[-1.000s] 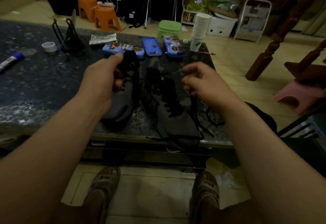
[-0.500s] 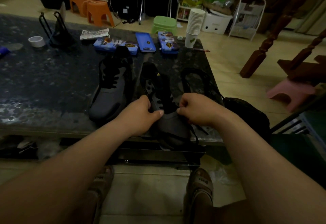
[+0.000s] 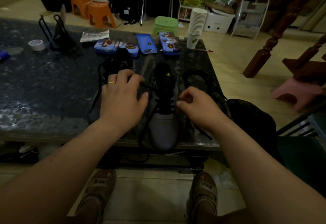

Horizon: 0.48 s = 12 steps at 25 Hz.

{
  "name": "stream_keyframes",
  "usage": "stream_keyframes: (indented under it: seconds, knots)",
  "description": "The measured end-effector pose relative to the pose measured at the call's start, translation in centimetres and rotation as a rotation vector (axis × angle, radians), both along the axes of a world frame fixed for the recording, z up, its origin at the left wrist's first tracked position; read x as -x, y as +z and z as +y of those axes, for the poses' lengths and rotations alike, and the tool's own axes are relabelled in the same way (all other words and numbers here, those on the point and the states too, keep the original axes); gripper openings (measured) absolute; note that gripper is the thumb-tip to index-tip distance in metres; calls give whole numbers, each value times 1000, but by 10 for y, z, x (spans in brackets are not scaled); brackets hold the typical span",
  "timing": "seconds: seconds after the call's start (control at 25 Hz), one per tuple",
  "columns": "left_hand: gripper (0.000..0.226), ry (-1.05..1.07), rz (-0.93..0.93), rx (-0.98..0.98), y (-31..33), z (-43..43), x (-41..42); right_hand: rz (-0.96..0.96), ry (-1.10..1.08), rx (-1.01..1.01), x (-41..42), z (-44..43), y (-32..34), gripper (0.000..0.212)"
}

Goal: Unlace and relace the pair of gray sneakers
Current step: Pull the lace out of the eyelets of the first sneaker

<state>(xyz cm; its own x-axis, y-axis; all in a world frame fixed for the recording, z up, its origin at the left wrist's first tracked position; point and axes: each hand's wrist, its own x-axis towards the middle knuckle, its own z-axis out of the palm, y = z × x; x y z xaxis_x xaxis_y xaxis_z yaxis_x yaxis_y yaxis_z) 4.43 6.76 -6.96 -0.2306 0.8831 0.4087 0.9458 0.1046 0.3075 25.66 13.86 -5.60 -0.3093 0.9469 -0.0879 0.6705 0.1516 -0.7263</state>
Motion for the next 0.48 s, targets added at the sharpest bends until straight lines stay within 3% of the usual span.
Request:
stream_keyframes:
  seconds: [0.08,0.16,0.32,0.48]
  knots:
    - [44,-103,-117,117,1,8,-10,105,11,-49,7,8,-1,14]
    - [35,-117,-182,209,-3,19,-14,98,53,-63,14,12,1,11]
    - [16,-162,-272,206,1,27,-6,122,101,-99,12,17,-2,21]
    - [6,-209,-299,206,7,30,-6,-70,251,-227,21,14,-5,36]
